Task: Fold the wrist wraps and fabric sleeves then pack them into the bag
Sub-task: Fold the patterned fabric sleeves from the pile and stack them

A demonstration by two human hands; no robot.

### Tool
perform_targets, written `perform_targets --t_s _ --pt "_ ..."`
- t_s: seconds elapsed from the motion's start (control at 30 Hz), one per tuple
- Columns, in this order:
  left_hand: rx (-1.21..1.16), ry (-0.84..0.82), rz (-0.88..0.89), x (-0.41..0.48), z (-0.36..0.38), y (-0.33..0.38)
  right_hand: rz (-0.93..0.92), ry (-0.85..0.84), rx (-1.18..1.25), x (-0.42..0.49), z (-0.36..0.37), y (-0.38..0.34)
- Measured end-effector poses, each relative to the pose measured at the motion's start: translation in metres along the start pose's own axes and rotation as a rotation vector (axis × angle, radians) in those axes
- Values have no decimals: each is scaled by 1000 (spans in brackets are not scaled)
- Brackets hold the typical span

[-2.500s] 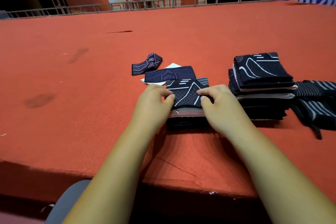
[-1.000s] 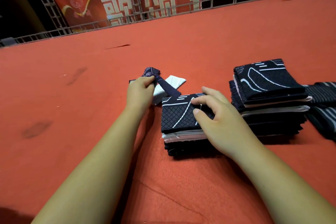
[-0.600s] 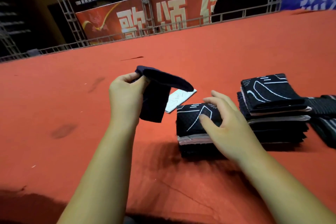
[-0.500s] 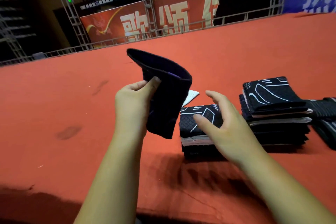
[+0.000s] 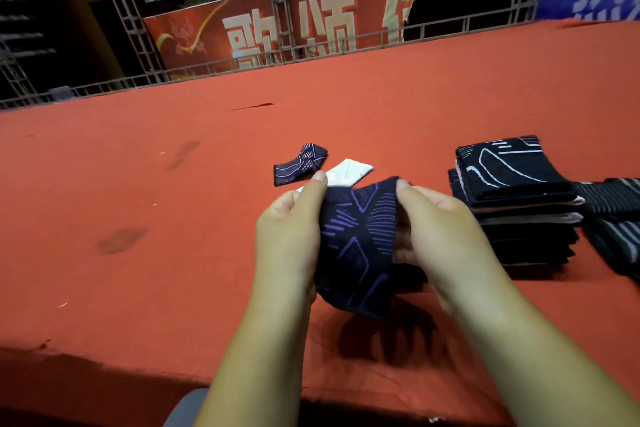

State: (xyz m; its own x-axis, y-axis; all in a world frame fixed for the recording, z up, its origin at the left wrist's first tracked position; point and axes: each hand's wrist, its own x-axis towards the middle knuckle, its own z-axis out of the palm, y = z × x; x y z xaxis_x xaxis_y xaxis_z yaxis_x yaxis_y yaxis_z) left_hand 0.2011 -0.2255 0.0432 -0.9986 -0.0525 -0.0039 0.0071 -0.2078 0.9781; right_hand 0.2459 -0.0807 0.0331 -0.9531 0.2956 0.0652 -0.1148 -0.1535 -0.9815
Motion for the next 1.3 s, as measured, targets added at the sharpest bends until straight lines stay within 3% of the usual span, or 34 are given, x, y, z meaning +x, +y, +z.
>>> perform_targets --t_s 0.13,0.43,0.57,0.73,0.87,1.03,1.3 --pt "-4 -3 4 1 3 -6 62 23 86 9 -5 5" --pt "90 -95 250 2 -10 -2 -187 50 22 11 -17 3" --pt "213 -197 335 -5 -14 7 -328 10 -144 6 -19 0" --pt "344 -266 370 -9 -16 10 -358 -64 -223 5 -23 -1" --pt "397 -232 410 -7 -18 11 -419 -89 -327 6 -27 -1" --pt "424 -177 447 -8 -16 11 -557 10 -495 6 -27 1" --pt "720 -7 667 -4 -15 5 -643 95 -707 8 -27 3"
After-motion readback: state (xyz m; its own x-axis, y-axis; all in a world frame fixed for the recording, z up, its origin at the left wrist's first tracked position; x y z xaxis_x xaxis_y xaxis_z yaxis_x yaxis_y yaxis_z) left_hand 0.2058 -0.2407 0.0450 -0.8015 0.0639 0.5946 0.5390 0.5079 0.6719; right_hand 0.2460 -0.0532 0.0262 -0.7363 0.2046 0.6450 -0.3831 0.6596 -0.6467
